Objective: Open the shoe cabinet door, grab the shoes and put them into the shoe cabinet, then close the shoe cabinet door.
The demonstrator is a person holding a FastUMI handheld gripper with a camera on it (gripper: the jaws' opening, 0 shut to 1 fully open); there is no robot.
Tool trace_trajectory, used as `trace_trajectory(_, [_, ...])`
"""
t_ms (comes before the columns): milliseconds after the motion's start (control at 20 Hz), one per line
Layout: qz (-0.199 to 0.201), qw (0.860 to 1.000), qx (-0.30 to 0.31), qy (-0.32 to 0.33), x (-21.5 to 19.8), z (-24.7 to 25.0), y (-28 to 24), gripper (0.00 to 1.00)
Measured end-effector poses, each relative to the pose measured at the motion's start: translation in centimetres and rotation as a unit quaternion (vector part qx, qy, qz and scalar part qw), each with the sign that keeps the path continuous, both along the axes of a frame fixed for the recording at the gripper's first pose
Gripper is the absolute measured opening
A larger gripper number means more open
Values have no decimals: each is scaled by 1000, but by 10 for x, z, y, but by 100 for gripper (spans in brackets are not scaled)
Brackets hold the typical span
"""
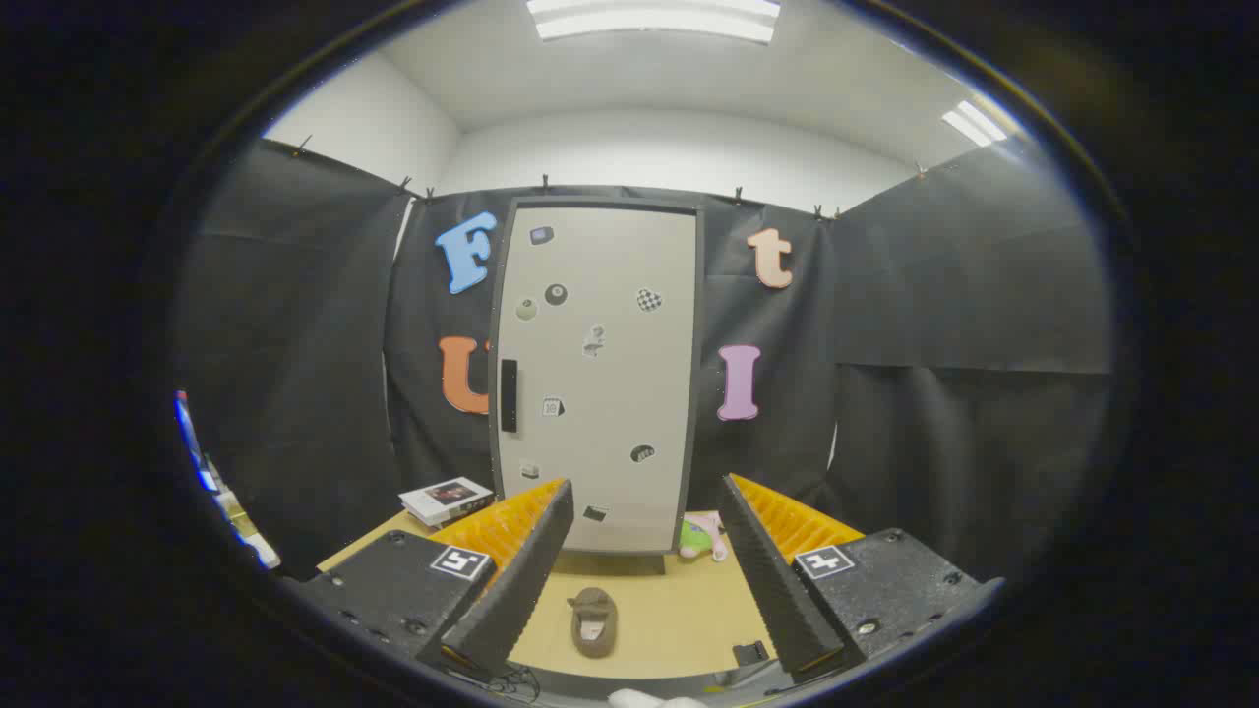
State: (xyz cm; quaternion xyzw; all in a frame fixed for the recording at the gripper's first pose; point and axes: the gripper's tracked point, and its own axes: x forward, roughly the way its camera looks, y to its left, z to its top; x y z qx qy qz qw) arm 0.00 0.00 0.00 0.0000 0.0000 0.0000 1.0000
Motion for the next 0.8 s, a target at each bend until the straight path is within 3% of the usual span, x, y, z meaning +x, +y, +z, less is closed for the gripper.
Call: trace_trajectory(800, [-6,1000,-4,-4,13,-11,29,98])
